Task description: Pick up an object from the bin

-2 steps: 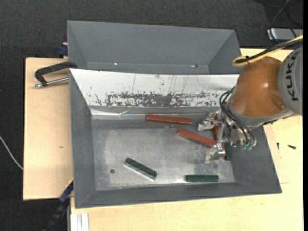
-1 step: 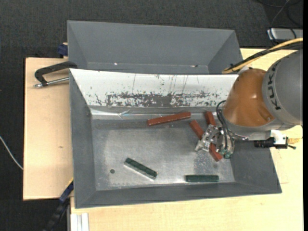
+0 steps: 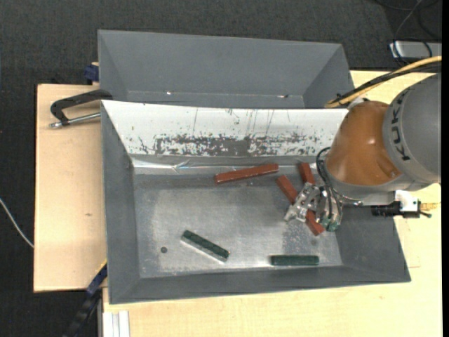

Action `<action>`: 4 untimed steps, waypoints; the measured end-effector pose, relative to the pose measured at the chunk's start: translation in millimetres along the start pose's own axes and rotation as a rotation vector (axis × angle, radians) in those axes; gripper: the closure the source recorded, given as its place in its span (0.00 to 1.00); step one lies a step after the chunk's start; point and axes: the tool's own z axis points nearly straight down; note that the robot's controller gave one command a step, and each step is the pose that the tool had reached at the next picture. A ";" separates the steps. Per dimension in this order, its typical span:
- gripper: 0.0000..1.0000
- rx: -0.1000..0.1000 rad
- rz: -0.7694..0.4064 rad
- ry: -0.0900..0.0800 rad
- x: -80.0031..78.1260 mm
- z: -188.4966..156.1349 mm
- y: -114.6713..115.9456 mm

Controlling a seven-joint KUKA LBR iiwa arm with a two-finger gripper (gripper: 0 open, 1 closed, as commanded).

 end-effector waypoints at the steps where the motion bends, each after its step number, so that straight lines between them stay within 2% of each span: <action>1: 1.00 0.007 -0.097 0.010 -3.9 -30.6 -0.3; 2: 1.00 0.005 -0.162 0.008 -52.1 -73.9 -20.7; 3: 1.00 0.006 -0.104 0.001 -68.9 -93.8 -38.2; 4: 1.00 0.006 -0.047 0.009 -61.0 -78.0 -30.4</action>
Offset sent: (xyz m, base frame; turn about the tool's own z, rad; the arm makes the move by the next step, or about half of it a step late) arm 0.0459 -0.0538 0.0837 -0.1696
